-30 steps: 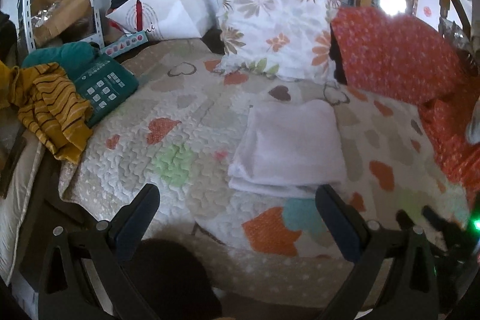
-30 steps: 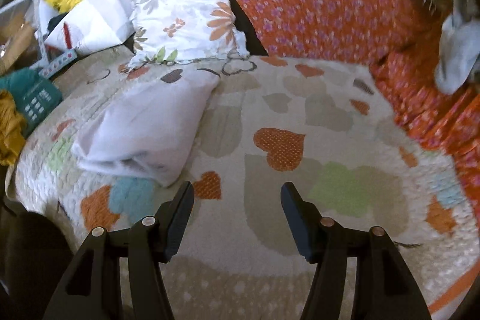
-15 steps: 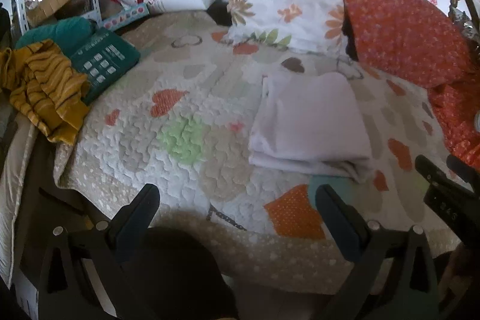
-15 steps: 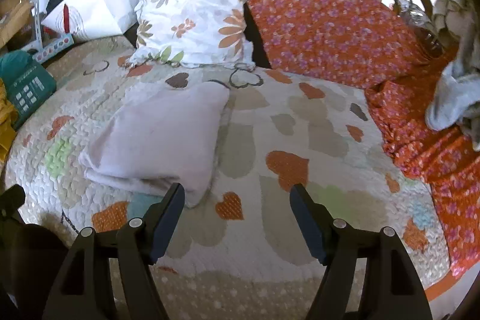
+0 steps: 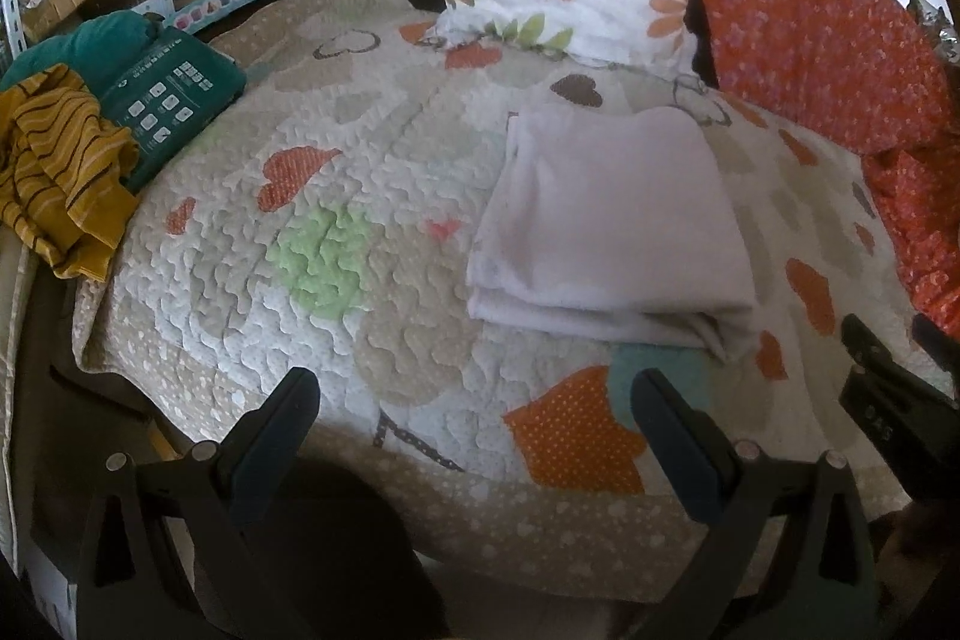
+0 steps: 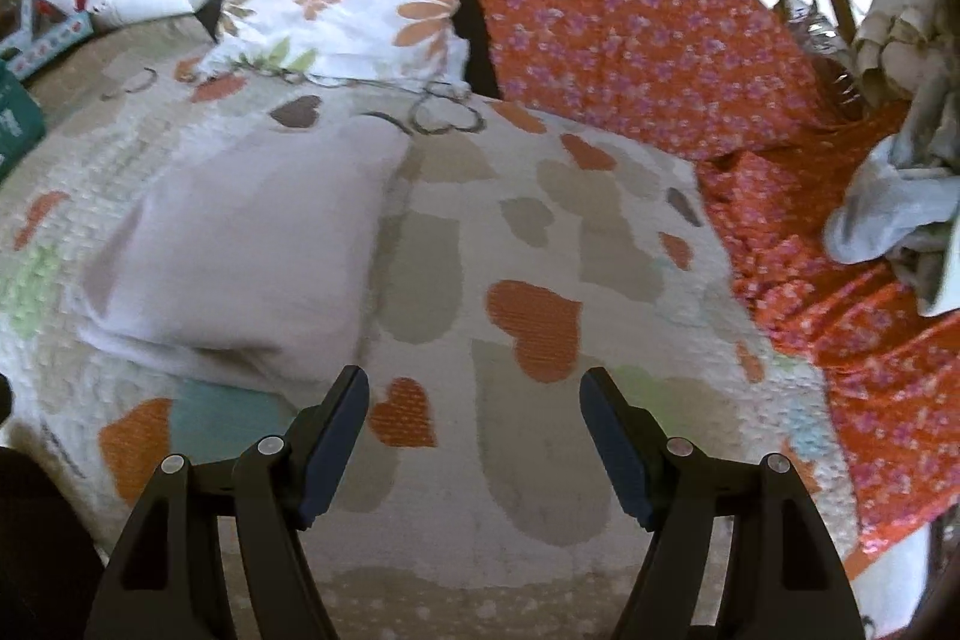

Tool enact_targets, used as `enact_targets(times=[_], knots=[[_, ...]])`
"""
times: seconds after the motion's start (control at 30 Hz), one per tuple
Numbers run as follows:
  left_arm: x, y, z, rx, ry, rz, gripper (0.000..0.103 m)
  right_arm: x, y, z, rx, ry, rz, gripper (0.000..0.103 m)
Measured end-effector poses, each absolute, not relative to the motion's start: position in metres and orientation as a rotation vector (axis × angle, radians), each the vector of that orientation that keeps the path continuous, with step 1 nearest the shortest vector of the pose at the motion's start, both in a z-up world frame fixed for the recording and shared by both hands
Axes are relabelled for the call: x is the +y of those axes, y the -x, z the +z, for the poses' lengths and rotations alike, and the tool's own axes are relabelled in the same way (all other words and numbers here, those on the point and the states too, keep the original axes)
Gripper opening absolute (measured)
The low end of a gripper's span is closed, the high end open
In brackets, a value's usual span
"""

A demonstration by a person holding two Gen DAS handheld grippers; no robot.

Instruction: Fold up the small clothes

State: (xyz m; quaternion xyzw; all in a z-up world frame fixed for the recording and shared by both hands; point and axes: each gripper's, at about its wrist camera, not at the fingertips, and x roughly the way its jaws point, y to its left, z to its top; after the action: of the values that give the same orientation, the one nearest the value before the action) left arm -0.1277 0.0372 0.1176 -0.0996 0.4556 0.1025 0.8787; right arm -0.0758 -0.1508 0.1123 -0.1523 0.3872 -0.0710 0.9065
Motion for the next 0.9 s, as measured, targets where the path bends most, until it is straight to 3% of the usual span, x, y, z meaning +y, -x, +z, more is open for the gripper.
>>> enact_targets(times=[0.57,0.9], knots=[[0.018,0.130,0.119,0.959,0.183,0.195,0.103,-0.164,0.098,0.135,0.756,0.314,-0.193,0.084],[0.018,0.132,0.117,0.972,0.185,0.190,0.103,-0.165,0.094,0.122,0.841,0.316,-0.167,0.085]])
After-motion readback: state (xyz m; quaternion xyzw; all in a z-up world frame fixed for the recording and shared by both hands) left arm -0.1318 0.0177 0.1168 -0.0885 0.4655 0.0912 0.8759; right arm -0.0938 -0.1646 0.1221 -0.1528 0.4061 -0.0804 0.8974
